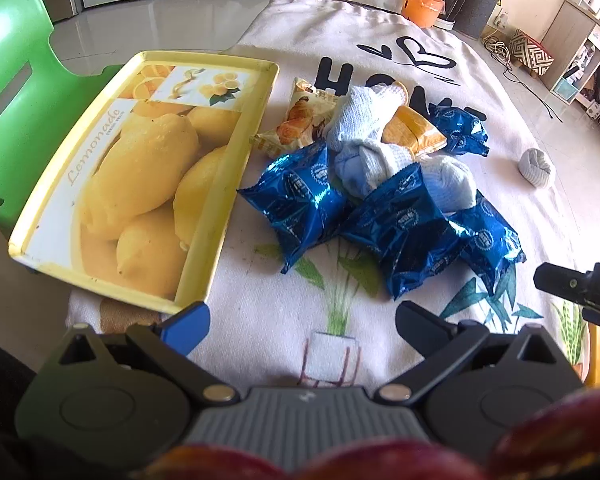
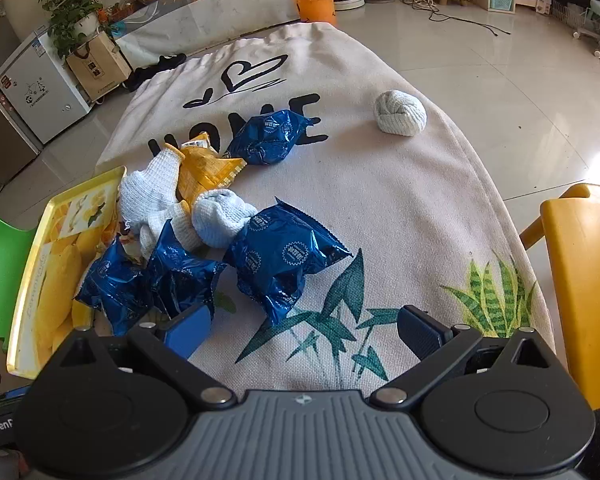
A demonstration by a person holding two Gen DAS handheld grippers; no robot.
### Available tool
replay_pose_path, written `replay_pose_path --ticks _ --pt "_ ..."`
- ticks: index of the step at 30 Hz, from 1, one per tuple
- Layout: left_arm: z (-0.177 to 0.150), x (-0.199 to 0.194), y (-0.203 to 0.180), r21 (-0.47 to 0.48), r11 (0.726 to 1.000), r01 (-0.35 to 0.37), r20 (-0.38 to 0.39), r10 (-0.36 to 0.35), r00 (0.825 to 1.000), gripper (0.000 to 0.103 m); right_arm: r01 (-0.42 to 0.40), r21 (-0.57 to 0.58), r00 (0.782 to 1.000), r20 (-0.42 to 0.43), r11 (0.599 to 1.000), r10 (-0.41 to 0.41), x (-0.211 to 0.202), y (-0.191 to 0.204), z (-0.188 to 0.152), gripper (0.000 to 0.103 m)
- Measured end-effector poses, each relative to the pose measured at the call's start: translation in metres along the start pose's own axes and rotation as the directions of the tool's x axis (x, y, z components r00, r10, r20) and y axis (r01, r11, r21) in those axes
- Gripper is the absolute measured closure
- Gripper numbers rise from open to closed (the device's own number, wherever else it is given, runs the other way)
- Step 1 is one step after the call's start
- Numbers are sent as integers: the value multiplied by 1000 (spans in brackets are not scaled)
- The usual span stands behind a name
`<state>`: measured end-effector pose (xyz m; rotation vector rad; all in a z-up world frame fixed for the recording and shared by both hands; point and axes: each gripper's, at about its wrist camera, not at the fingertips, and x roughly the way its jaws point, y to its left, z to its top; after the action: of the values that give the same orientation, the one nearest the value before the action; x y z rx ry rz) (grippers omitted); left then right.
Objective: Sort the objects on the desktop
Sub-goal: 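Move the right tool toward the white knit ball on the cloth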
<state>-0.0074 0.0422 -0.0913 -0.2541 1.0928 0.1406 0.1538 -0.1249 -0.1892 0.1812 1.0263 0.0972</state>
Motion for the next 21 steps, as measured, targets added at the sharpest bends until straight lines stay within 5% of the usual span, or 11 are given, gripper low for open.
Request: replay_pose_path --ticks 9,21 --pt "37 7 -12 33 999 12 17 -12 1000 1 -39 -77 999 -4 996 39 -6 -9 48 2" --pt "70 24 -43 201 976 88 4 -91 996 1 -4 46 1000 20 999 3 15 -47 100 2"
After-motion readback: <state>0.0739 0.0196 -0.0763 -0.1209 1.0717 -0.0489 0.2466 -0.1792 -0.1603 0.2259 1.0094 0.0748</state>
